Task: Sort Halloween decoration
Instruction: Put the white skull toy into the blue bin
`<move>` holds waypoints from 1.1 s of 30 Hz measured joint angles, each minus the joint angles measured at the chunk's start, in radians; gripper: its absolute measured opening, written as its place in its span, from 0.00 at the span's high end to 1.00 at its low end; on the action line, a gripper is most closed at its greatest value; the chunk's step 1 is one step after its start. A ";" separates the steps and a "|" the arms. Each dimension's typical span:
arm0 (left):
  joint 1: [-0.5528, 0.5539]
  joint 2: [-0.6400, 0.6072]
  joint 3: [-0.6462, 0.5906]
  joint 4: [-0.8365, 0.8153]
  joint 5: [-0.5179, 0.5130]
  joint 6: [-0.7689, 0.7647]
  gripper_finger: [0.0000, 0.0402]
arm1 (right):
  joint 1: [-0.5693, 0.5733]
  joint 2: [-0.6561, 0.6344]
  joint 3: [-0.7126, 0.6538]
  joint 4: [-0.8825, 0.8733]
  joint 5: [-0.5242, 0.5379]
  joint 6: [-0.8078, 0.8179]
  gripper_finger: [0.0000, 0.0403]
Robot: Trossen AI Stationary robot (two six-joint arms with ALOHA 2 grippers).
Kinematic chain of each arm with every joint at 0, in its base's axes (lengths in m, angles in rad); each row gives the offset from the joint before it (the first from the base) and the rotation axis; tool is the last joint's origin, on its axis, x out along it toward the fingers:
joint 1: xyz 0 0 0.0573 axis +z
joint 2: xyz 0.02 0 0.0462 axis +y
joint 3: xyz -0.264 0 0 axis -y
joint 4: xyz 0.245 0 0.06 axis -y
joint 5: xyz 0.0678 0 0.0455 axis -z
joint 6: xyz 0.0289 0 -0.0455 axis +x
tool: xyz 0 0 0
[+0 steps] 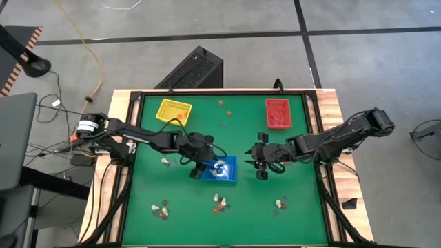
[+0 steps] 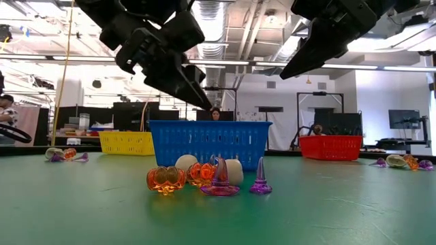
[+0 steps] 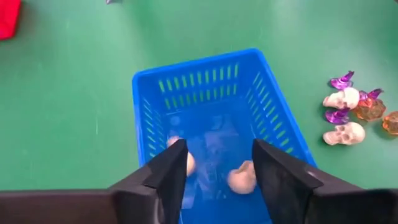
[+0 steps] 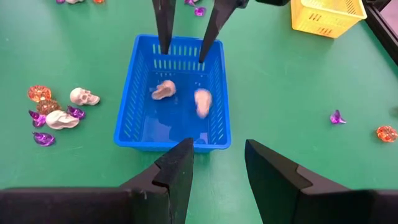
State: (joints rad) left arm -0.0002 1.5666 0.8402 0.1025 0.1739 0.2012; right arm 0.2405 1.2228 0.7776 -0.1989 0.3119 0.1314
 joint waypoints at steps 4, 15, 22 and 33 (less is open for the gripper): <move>0.000 -0.047 0.000 -0.014 -0.003 0.023 0.53 | 0.000 0.000 0.000 0.000 0.000 0.002 0.56; -0.081 -0.116 0.000 -0.015 0.275 0.034 0.55 | -0.001 0.015 0.000 0.015 0.000 0.002 0.56; -0.148 -0.002 0.000 0.090 0.259 0.068 0.57 | -0.001 0.043 0.001 0.031 -0.048 0.104 0.56; -0.205 0.180 0.037 0.144 0.259 0.063 0.57 | 0.163 0.087 0.001 0.189 -0.156 0.109 0.56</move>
State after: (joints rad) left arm -0.2052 1.7465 0.8774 0.2460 0.4331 0.2647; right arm 0.4033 1.3094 0.7788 -0.0103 0.1558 0.2401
